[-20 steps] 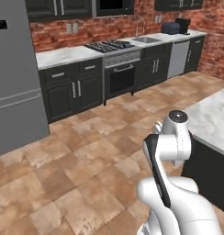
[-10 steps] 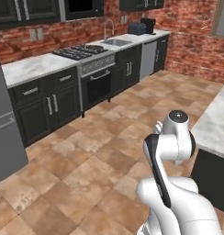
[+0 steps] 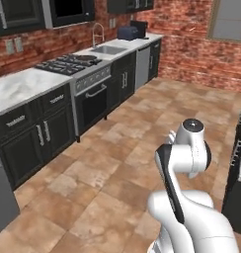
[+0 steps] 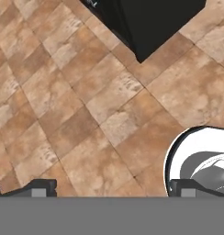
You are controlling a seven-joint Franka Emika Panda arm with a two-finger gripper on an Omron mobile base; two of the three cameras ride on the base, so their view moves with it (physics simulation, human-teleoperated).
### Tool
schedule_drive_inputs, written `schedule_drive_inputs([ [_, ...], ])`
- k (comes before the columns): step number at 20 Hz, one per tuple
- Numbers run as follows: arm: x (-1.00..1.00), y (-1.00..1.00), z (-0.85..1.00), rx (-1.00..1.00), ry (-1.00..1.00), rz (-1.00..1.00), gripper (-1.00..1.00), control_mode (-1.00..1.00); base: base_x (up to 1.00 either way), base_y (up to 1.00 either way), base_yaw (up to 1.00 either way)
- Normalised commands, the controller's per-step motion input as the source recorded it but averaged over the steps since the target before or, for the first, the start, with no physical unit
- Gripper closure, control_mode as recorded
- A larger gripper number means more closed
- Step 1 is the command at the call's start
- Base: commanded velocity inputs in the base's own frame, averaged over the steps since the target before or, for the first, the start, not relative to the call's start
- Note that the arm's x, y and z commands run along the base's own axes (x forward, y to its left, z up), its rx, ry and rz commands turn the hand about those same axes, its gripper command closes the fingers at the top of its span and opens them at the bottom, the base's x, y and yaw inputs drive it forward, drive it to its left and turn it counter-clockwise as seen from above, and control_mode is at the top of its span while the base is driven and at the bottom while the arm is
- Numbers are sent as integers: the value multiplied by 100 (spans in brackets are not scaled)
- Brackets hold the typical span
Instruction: Take the chicken drumsticks from the pan and place one on each plate on the dining counter.
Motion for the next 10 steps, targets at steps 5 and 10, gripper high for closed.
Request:
schedule_drive_inputs([
  [5,0,0,0,0,0,0,-100,100,100,17,-25],
  [10,0,0,0,0,0,0,-100,100,100,0,-18],
])
